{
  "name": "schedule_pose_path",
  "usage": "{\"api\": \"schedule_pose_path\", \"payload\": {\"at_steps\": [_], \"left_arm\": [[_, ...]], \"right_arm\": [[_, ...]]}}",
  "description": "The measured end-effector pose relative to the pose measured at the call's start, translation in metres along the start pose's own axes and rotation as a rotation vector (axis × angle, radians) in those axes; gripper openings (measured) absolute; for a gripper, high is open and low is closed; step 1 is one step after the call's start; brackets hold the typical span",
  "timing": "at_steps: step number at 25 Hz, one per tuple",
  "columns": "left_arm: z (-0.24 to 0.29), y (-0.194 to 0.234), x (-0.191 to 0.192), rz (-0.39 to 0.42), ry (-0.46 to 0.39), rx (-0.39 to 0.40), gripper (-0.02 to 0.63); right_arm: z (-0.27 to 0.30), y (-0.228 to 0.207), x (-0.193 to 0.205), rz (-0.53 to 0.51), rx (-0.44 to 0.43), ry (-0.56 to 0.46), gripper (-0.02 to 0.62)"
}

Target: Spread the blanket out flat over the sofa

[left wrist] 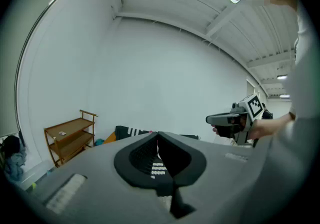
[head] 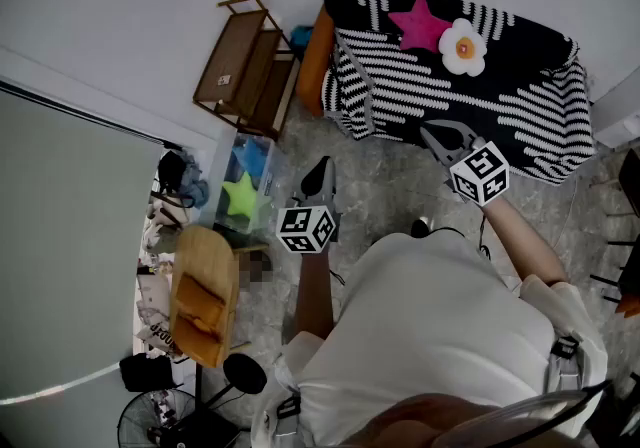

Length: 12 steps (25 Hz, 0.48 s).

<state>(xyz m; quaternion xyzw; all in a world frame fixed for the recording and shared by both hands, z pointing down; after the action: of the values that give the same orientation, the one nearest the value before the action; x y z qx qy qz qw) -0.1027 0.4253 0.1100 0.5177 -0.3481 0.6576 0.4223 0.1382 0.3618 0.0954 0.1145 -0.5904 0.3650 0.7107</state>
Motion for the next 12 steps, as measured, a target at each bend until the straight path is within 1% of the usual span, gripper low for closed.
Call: {"api": "schedule_pose_path", "payload": {"at_steps": [6, 12], "left_arm": [[-0.0027, -0.001, 0.0041, -0.006, 0.009, 0.002, 0.018], [-0.0002, -0.0054, 0.0065, -0.009, 0.015, 0.001, 0.018]], "right_arm": [[0.0001, 0.0024, 0.0017, 0.004, 0.0, -0.005, -0.003], [-0.0005, -0.0023, 0.0041, 0.047, -0.001, -0.01, -0.003]]}}
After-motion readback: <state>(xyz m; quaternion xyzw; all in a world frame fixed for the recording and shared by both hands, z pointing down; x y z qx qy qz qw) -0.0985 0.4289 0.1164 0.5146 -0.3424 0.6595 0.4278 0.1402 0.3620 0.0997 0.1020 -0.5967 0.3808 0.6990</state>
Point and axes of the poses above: the fingertips, and each gripper's own axes: z forward along the fingers, y to its left, x out of its underside, the point moved 4 cm from there along -z, backward along the fingers, and after that the axes turned 12 degrees about z, right-handed, at the moved point
